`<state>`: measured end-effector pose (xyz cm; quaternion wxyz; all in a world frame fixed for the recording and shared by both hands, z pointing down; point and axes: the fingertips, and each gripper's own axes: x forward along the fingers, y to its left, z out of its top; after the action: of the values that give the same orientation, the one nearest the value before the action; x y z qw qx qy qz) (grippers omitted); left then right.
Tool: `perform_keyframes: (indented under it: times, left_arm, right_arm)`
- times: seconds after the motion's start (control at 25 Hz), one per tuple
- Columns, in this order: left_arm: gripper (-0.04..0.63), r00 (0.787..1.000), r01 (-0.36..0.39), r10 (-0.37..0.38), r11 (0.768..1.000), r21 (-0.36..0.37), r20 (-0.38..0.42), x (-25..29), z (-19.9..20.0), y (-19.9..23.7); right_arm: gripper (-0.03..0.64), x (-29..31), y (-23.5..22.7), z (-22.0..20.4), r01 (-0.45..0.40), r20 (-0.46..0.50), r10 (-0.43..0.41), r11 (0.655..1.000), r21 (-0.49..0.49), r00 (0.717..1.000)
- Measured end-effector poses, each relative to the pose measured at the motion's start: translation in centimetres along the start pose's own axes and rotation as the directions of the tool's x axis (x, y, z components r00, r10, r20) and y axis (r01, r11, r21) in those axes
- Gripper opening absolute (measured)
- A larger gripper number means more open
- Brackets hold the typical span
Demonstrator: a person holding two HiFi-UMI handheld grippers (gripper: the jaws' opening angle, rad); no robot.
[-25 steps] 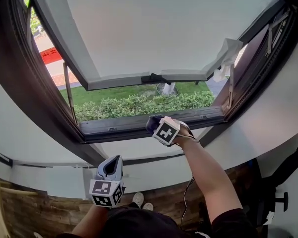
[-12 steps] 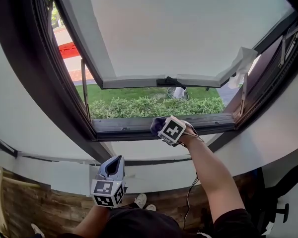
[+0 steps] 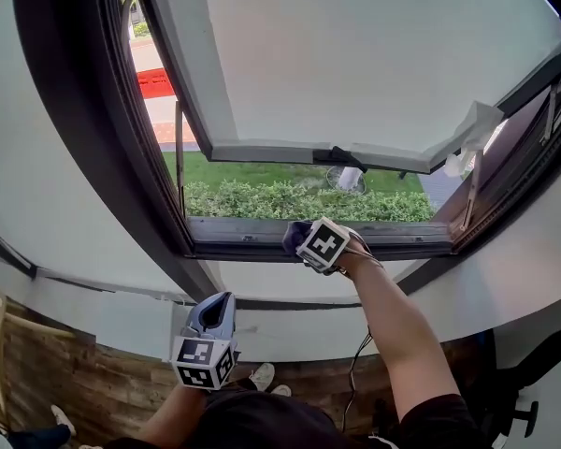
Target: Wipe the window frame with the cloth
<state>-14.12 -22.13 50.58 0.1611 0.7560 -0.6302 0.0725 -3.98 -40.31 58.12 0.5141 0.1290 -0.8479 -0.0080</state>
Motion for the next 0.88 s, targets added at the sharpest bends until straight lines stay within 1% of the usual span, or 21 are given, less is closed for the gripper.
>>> perform_keyframes:
  times: [0.12, 0.28, 0.44, 0.6, 0.72, 0.88]
  left_arm:
    - [0.008, 1.000, -0.010, 0.010, 1.000, -0.001, 0.001, -0.3, 0.0, 0.3]
    - [0.008, 1.000, -0.023, 0.023, 1.000, -0.005, 0.006, -0.7, -0.1, 0.7]
    - [0.008, 0.999, -0.049, 0.049, 0.999, -0.017, 0.002, -1.5, -0.6, 1.5]
    - [0.008, 0.998, -0.070, 0.070, 0.997, -0.028, 0.006, -2.1, -0.7, 2.2]
    - [0.008, 0.997, -0.083, 0.083, 0.996, -0.036, 0.007, -2.3, -0.9, 2.7]
    - [0.008, 0.996, -0.088, 0.088, 0.995, -0.037, 0.017, -2.5, -0.6, 2.9]
  right_arm:
    - [0.075, 0.4, 0.5, 1.0, -0.008, 0.013, 0.008, 1.000, -0.011, 1.000]
    - [0.077, 1.1, 1.1, 1.8, -0.013, -0.001, 0.013, 1.000, -0.027, 1.000]
    - [0.085, 1.9, 1.5, 2.1, -0.010, -0.044, 0.007, 0.998, -0.067, 0.999]
    - [0.095, 2.3, 1.4, 1.4, -0.003, -0.092, -0.005, 0.996, -0.090, 0.996]
    - [0.095, 2.5, 1.8, 2.0, 0.005, -0.057, -0.010, 0.995, -0.100, 0.998]
    - [0.092, 3.1, 2.5, 3.8, 0.026, 0.003, -0.026, 0.993, -0.117, 1.000]
